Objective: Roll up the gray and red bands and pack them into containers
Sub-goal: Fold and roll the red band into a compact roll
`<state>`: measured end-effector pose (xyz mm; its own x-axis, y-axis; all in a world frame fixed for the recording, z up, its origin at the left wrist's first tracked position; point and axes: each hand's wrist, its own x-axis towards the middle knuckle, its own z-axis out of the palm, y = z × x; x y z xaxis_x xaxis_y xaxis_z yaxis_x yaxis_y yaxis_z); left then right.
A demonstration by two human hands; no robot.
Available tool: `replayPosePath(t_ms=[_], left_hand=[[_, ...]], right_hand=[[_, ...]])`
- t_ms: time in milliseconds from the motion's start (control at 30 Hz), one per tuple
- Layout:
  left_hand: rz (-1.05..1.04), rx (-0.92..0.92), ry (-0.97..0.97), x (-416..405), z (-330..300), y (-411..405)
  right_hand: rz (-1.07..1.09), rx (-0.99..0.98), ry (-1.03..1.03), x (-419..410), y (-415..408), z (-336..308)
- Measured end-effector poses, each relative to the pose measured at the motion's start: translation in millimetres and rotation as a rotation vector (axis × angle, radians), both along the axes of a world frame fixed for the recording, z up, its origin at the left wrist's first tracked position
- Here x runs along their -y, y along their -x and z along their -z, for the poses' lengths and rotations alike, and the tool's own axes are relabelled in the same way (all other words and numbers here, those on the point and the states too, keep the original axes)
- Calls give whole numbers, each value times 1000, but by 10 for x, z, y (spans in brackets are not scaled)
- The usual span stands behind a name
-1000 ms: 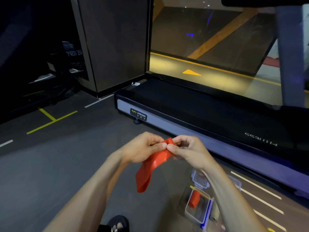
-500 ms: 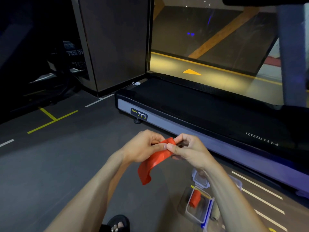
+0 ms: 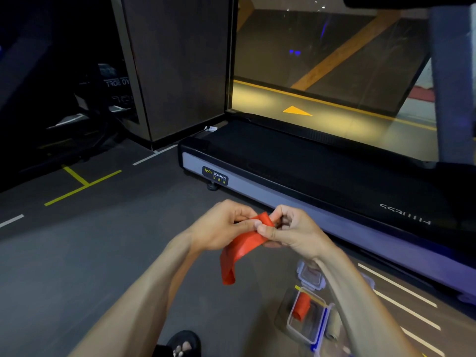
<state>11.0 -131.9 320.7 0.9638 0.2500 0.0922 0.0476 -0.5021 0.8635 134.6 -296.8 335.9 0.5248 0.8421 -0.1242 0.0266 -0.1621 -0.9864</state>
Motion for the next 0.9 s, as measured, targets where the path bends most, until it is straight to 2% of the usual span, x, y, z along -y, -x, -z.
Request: replayPosePath(t_ms=[433, 633, 767, 900], left_hand=[[-55, -11, -167, -17, 8, 0], [5, -129, 83, -65, 22, 15], [-45, -105, -89, -39, 3, -10], [-47, -81, -101, -32, -23, -6]], right_hand=[[-27, 122, 28, -34, 7, 31], [119, 153, -25, -6, -56, 40], [117, 111, 2, 1, -56, 56], [115, 54, -17, -12, -30, 40]])
